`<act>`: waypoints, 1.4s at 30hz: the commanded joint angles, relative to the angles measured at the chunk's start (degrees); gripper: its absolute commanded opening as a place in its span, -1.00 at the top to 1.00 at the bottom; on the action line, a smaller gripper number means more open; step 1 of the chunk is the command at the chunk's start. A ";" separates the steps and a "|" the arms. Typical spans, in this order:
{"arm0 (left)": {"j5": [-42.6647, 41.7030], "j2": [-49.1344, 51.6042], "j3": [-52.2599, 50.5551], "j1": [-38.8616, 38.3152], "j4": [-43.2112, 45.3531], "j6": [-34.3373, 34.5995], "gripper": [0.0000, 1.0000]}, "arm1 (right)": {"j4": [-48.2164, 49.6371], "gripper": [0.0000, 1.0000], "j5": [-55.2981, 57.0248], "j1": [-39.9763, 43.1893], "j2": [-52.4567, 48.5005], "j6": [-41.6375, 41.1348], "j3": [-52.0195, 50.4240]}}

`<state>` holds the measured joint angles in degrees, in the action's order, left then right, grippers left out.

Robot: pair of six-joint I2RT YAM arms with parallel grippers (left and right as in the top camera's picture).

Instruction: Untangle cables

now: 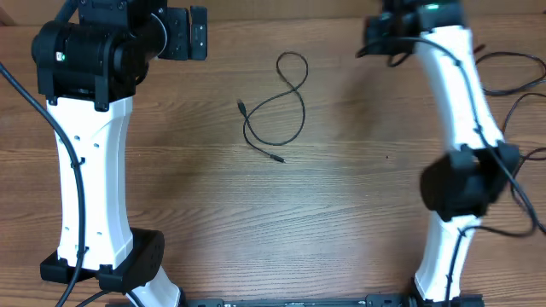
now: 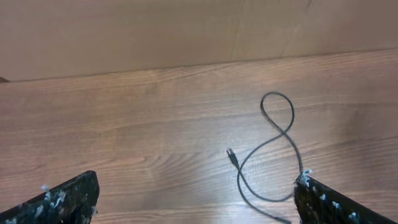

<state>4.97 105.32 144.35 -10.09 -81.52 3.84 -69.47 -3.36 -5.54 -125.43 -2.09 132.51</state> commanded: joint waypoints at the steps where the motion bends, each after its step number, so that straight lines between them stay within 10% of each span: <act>1: -0.04 -1.84 0.17 -0.04 -1.01 -1.36 -1.00 | -1.88 0.92 0.09 4.74 8.33 1.55 0.33; 5: -0.07 -1.84 0.17 -0.04 -0.96 -1.33 -1.00 | -1.99 0.89 -7.23 7.89 12.61 -0.74 0.33; 6: -0.09 -1.84 0.17 -0.04 -0.98 -1.29 -1.00 | -1.99 0.24 -9.27 7.32 11.82 -1.09 -0.22; 8: -0.11 -1.84 0.17 -0.04 -1.01 -1.29 -1.00 | -2.10 -0.22 -13.81 5.20 10.08 -1.11 -1.95; 14: -0.11 -1.84 0.17 -0.07 -1.27 -1.29 -1.00 | -3.93 -0.33 -25.81 -3.52 8.35 0.76 -10.78; 16: -0.09 -1.84 0.15 -0.07 -1.22 -1.31 -1.00 | -6.25 -0.35 -27.87 -7.61 8.35 15.30 -12.74; 19: -0.09 -1.84 0.15 -0.07 -1.16 -1.31 -1.00 | -12.13 -0.87 -22.62 -14.53 8.33 42.29 -14.40; 26: -0.11 -1.84 0.15 -0.07 -2.60 -1.29 -1.00 | 0.13 -0.89 -17.88 -22.01 6.75 57.46 -21.33; 42: -0.11 -1.84 0.15 -0.07 -4.55 -1.29 -1.00 | 8.57 -1.00 -22.40 -25.59 -9.22 59.08 -25.31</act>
<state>4.97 105.32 144.35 -10.09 -85.80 3.81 -61.08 -23.20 -30.33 -133.71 56.29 107.44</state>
